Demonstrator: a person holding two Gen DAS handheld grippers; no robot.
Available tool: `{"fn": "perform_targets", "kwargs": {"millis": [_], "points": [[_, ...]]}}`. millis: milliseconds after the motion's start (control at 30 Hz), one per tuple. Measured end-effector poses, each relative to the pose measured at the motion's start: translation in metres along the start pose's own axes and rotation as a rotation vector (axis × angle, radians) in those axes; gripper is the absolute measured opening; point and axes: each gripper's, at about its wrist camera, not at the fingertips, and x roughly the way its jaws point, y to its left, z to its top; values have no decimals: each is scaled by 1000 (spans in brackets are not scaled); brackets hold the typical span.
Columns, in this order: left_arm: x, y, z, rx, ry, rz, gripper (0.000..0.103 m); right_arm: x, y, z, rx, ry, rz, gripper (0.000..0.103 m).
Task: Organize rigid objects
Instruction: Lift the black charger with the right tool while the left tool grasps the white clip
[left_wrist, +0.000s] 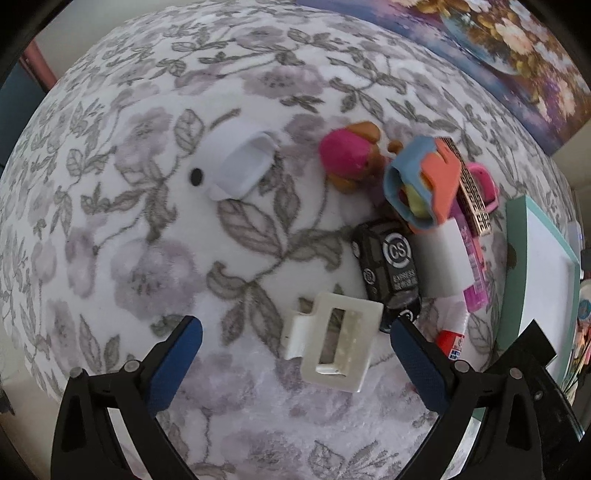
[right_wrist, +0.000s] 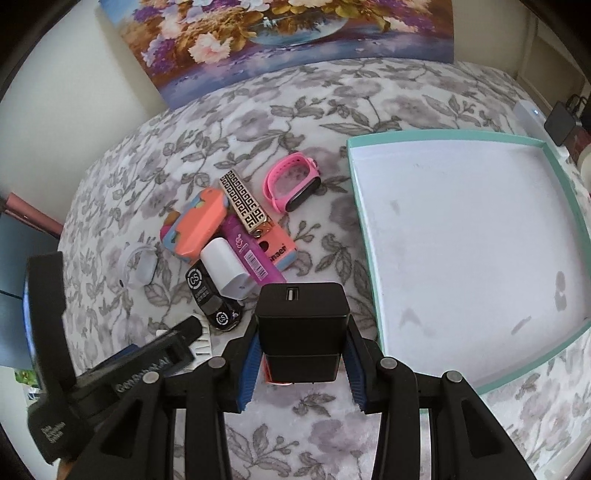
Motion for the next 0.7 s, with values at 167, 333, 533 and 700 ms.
{"fn": "perform_targets", "kwargs": {"millis": [167, 333, 533, 700], "points": [[18, -20, -3, 14, 23, -18, 90, 0, -2, -1, 6, 0, 8, 43], [30, -33, -4, 17, 11, -30, 89, 3, -4, -1, 20, 14, 13, 43], [25, -48, -8, 35, 3, -94, 60, 3, -8, 0, 38, 21, 27, 43], [26, -57, -7, 42, -4, -77, 50, 2, -10, 1, 48, 19, 35, 43]]}}
